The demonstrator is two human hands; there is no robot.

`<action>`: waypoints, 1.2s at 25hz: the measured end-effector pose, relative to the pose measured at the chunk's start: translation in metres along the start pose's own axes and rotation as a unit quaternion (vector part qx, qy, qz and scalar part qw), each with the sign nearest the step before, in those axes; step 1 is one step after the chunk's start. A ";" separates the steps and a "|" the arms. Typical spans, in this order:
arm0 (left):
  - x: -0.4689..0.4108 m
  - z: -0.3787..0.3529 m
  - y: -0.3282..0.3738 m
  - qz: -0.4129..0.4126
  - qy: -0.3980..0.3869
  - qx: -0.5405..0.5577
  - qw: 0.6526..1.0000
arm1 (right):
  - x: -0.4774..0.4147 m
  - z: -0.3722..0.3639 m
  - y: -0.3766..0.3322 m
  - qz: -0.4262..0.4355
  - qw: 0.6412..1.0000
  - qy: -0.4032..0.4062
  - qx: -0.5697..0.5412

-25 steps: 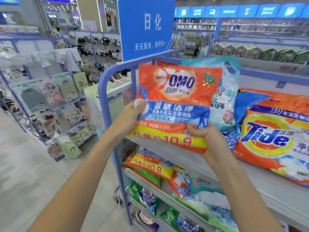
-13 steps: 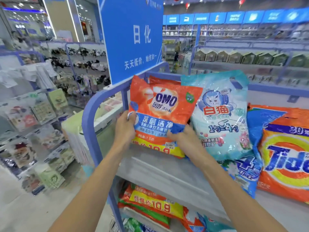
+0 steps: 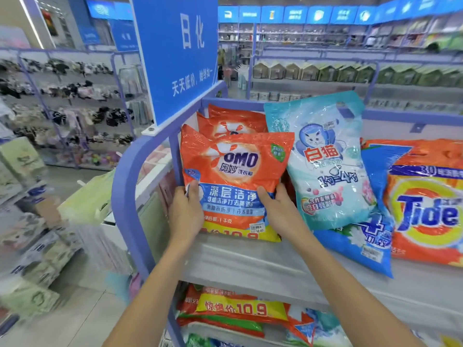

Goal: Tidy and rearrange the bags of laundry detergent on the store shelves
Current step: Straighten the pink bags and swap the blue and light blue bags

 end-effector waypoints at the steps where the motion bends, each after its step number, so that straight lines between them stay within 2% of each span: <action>1: 0.000 0.000 0.000 0.005 -0.013 0.006 1.000 | 0.001 -0.001 0.002 -0.007 1.000 0.002 -0.006; 5: 0.008 -0.004 0.000 0.024 -0.029 -0.016 0.999 | 0.020 -0.002 0.005 -0.030 0.999 -0.005 0.041; 7: 0.018 -0.010 0.008 0.011 -0.007 -0.072 0.997 | 0.033 0.004 0.002 -0.013 0.999 -0.013 0.052; 9: 0.038 -0.026 0.028 -0.014 -0.005 -0.096 0.995 | 0.050 0.027 -0.004 0.007 0.999 0.017 0.043; 12: 0.073 -0.058 0.075 -0.143 0.013 -0.111 0.983 | 0.085 0.087 -0.021 0.059 0.987 0.128 0.072; 14: 0.085 -0.094 0.098 -0.212 -0.026 -0.086 0.973 | 0.102 0.127 -0.021 0.056 0.976 0.183 0.107; 16: 0.083 -0.132 0.105 -0.192 -0.104 -0.033 0.975 | 0.107 0.157 -0.009 0.021 0.965 0.211 0.154; 19: 0.069 -0.175 0.101 -0.103 -0.182 0.005 0.978 | 0.100 0.176 0.011 -0.002 0.967 0.192 0.170; 22: 0.055 -0.207 0.089 -0.001 -0.249 0.141 0.958 | 0.091 0.178 0.023 -0.019 0.974 0.162 0.157; 26: 0.053 -0.216 0.094 -0.010 -0.233 0.245 0.941 | 0.089 0.181 0.031 -0.003 0.980 0.151 0.130; 30: 0.055 -0.211 0.091 -0.022 -0.200 0.229 0.952 | 0.110 0.185 0.037 0.030 0.986 0.152 0.062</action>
Point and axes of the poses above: each hand's wrist, its own x-axis away from the middle knuckle, its own z-axis out of the back of the hand, y = z × x, the point moved 9 cm from there along -x, towards the middle knuckle, and after that the axes turned 15 degrees about -y, right-handed, at the moved point
